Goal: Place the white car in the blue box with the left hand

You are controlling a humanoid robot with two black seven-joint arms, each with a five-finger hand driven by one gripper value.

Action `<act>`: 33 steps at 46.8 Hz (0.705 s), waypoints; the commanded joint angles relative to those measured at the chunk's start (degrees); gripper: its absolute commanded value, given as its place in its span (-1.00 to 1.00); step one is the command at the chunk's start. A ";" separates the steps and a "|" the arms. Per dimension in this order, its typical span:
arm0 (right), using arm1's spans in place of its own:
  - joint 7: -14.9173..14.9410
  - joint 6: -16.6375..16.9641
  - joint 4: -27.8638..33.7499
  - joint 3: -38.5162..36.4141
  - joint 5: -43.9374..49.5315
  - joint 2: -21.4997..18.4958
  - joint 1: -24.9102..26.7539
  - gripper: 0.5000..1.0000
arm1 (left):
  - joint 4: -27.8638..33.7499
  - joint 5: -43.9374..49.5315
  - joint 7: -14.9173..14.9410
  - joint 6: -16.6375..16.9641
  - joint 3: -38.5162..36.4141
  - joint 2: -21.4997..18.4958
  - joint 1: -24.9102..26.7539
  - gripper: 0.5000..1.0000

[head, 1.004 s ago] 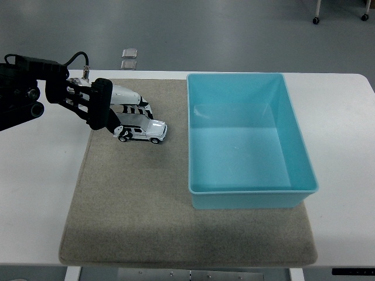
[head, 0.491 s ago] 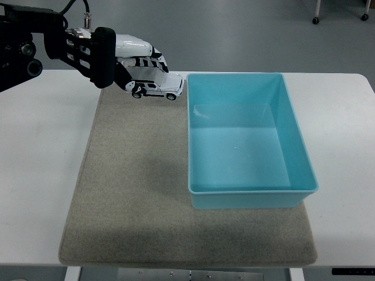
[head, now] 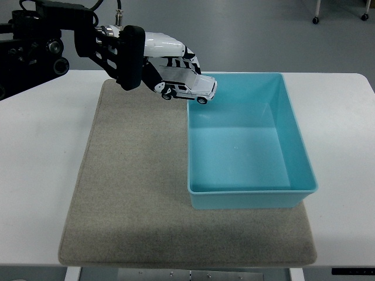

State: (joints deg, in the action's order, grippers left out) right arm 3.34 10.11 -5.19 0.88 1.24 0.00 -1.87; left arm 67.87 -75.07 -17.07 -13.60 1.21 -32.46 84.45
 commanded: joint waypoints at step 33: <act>0.00 0.00 0.00 0.00 0.07 0.00 -0.06 0.74 | -6.43 0.10 0.02 -0.03 0.02 10.31 -3.15 -1.00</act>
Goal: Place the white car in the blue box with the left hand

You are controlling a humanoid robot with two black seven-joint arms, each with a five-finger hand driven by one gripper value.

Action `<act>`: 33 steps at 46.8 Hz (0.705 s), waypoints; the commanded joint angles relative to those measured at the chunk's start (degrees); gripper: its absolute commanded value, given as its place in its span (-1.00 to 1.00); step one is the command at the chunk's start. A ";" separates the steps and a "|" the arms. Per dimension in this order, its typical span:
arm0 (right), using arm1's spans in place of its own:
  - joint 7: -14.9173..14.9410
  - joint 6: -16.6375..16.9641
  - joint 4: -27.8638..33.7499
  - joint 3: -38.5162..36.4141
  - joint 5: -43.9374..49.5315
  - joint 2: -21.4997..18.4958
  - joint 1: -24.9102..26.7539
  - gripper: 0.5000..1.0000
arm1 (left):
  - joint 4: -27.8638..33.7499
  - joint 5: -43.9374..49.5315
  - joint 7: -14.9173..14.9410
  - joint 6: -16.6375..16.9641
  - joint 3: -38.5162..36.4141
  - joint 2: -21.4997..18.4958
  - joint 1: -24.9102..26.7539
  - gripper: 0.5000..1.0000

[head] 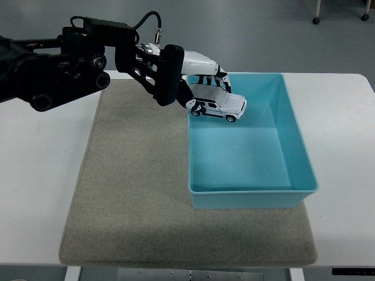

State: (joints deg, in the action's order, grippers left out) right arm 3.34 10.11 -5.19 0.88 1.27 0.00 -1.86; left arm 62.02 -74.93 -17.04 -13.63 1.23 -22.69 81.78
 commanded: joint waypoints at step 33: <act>0.00 0.00 0.00 0.00 0.05 0.00 -0.07 0.74 | -4.71 -0.12 0.43 0.09 -0.17 5.46 -4.88 -1.00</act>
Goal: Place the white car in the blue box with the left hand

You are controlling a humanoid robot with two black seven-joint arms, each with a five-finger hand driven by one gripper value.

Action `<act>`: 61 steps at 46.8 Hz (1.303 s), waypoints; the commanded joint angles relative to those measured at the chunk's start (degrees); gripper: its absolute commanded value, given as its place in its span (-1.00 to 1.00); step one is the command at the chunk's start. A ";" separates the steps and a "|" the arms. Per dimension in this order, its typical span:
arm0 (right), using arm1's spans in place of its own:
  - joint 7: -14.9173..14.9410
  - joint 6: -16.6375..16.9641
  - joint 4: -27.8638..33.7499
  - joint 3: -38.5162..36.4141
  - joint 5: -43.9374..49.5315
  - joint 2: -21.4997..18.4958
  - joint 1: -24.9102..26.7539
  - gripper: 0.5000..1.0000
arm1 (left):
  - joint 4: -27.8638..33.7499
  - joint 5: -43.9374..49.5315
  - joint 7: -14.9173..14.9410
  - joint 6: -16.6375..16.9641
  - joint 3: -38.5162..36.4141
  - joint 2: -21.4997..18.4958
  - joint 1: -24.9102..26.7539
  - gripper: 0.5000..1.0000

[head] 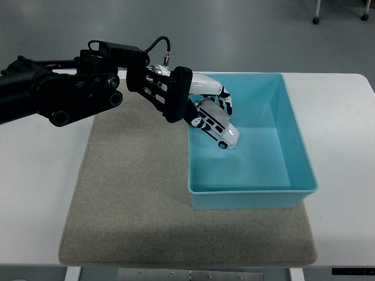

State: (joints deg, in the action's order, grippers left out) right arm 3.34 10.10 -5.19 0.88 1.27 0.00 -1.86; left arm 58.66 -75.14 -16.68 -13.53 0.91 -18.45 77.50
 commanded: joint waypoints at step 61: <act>0.00 0.00 0.00 0.00 -0.04 0.00 0.02 0.74 | -3.03 0.35 -0.02 8.69 2.78 1.66 -2.44 0.51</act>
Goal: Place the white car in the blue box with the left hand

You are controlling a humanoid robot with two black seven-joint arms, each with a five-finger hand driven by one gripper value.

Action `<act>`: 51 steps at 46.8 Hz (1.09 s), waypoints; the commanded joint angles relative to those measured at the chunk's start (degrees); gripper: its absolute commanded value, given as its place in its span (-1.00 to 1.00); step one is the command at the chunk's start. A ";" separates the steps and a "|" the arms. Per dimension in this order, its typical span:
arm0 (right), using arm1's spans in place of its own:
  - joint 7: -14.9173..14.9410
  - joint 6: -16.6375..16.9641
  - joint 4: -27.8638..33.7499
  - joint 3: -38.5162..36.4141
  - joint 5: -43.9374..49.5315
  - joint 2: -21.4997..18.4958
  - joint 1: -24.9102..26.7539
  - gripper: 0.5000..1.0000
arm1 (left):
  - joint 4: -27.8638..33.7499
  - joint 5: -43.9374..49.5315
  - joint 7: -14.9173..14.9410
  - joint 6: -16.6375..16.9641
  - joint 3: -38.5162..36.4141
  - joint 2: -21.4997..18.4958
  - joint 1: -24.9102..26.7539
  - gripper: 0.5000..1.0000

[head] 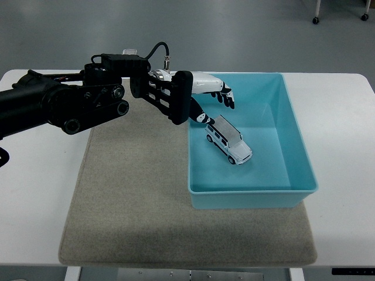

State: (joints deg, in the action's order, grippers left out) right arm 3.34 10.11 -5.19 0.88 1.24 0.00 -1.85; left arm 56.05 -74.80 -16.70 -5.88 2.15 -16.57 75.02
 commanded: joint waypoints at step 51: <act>0.00 0.00 0.00 0.00 0.08 0.00 0.01 0.74 | -21.68 40.59 0.09 7.90 4.09 -2.95 -2.07 0.99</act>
State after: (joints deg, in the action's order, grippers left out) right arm 3.35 10.10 -5.19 0.88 1.28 0.00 -1.87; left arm 35.95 -40.01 -16.61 1.45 6.28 -19.57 73.47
